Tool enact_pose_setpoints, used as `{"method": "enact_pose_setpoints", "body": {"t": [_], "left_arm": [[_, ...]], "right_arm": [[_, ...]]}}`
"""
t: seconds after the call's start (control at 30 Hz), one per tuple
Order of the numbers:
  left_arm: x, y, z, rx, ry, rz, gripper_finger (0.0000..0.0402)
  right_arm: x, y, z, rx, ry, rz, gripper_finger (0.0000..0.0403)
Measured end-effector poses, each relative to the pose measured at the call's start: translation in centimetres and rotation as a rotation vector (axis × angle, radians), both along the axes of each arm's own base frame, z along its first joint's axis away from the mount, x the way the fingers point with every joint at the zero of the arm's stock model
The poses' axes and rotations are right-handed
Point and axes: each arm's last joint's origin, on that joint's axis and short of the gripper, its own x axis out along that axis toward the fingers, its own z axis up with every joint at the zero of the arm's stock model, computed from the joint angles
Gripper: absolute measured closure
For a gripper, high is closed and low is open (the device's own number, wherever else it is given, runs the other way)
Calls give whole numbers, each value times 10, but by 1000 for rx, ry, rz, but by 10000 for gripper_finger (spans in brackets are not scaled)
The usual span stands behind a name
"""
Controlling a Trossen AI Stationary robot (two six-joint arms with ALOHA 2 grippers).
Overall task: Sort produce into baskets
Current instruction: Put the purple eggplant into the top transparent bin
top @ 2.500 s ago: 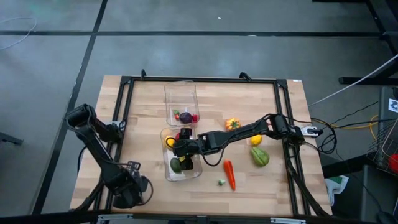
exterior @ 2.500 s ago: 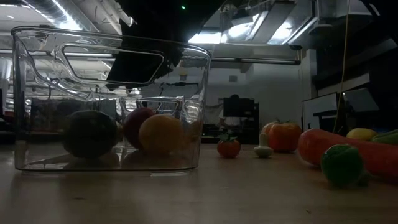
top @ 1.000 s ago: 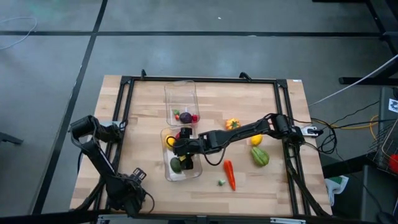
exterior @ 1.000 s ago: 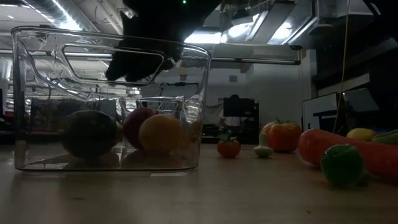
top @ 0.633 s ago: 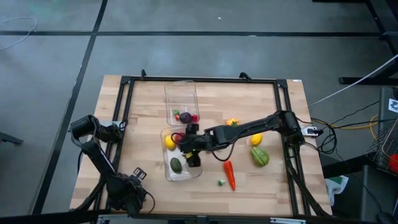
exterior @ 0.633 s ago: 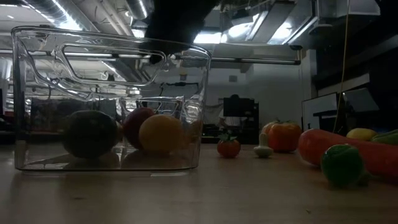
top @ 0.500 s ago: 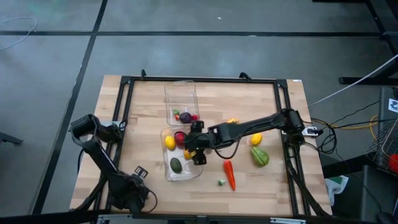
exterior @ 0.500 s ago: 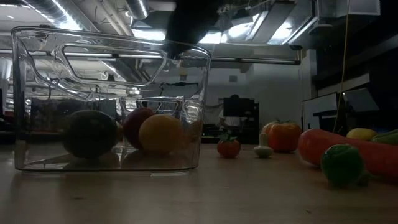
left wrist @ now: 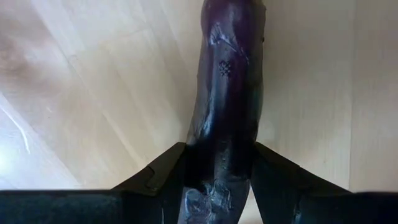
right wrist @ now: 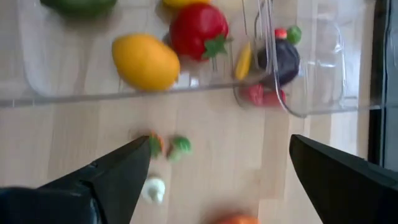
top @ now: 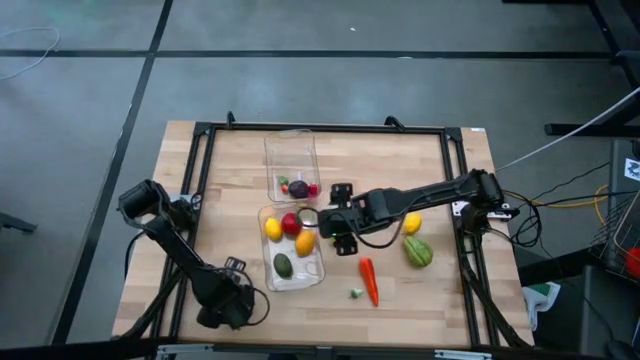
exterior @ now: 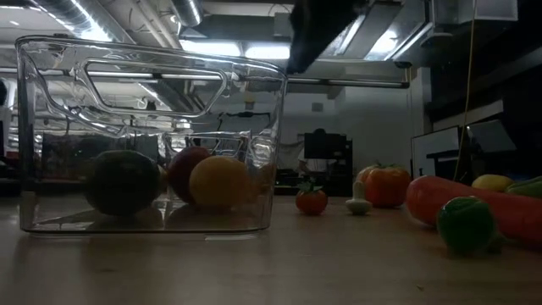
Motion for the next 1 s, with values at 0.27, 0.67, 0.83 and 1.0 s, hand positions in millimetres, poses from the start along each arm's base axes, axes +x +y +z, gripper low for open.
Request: {"method": "enact_pose_setpoints", "body": {"t": [0.27,0.67,0.83,1.0], "left_arm": [[1,2,1,1,14,8,248],[-4,7,26,117,130,0,247],[-9,12,40,207,208,6,247],[-11,20,52,310,247,5,247]], "right_arm": [[-53,-9,-3,-17,-23,-57,24],[-109,-26,-36,-11,-234,-247,24],[-113,-27,-47,-18,-217,-249,24],[-112,-27,-48,-14,-229,-246,24]]}}
